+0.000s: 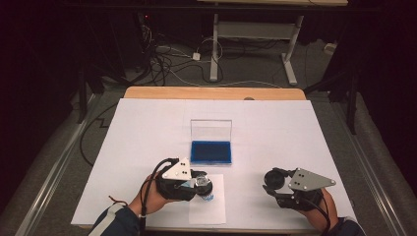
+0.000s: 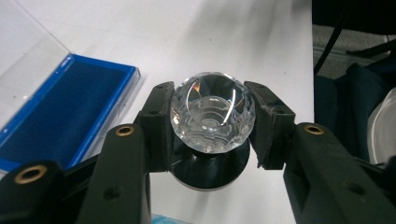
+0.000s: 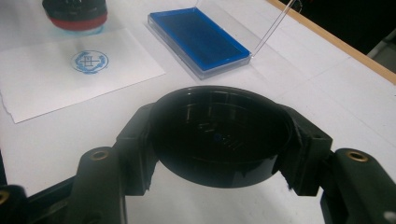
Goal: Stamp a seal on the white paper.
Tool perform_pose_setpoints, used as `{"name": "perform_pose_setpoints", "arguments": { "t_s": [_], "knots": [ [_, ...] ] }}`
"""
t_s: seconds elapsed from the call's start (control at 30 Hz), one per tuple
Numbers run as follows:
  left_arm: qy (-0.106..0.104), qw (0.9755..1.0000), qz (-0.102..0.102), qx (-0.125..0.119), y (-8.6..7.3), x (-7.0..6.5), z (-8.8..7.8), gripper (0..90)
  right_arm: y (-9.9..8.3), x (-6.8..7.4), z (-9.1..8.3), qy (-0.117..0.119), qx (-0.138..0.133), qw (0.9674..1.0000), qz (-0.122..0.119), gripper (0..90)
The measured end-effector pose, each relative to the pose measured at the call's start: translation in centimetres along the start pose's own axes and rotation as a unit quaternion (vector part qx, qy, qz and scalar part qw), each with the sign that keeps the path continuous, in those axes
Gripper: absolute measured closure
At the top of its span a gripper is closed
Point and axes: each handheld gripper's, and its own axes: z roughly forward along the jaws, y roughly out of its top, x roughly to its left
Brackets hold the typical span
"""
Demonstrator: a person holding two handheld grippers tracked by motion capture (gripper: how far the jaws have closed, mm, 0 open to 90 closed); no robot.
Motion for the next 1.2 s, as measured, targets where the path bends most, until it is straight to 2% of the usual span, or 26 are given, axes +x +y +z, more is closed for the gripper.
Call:
{"name": "perform_pose_setpoints", "arguments": {
  "t_s": [0.4,0.43,0.57,0.63,0.7,0.77,0.83,0.9,0.97,1.2],
  "knots": [
    [-0.011,0.9996,-0.002,0.026,-0.9,0.0,2.0,54.1,-0.1,-0.1,-0.1,0.000,0.000,1.0000,0.003,38.5],
    [-0.017,0.9995,-0.004,0.027,-0.9,0.1,2.1,54.1,-0.1,-0.1,-0.1,0.000,-0.001,1.0000,0.001,38.5],
    [-0.017,0.9994,-0.005,0.028,-1.1,0.1,2.3,54.1,-0.1,-0.1,-0.1,0.000,-0.001,1.0000,0.001,38.5],
    [-0.012,0.9992,-0.001,0.037,-1.1,0.1,2.5,54.1,-0.1,-0.2,-0.1,0.000,-0.001,1.0000,0.000,38.5],
    [-0.022,0.9990,-0.001,0.038,-1.2,0.1,2.7,54.1,-0.1,-0.1,-0.1,0.001,-0.001,1.0000,0.001,38.5],
    [-0.013,0.9988,0.005,0.047,-1.1,-0.1,3.0,54.1,-0.1,-0.1,-0.1,0.001,0.001,1.0000,0.002,38.5],
    [-0.017,0.9987,0.001,0.048,-1.3,0.0,3.2,54.1,-0.1,-0.1,-0.1,0.002,0.001,1.0000,0.002,38.5],
    [-0.003,0.9985,0.006,0.055,-1.3,0.0,3.3,54.0,-0.1,-0.1,-0.1,0.002,0.003,1.0000,0.001,38.5],
    [-0.011,0.9987,0.002,0.049,-1.5,0.1,3.4,54.1,-0.1,-0.1,-0.1,0.002,0.001,1.0000,-0.001,38.5],
    [-0.017,0.9991,-0.005,0.040,-1.8,0.3,3.4,54.1,-0.1,-0.2,-0.1,0.002,0.002,1.0000,0.001,38.5]
  ]
}}
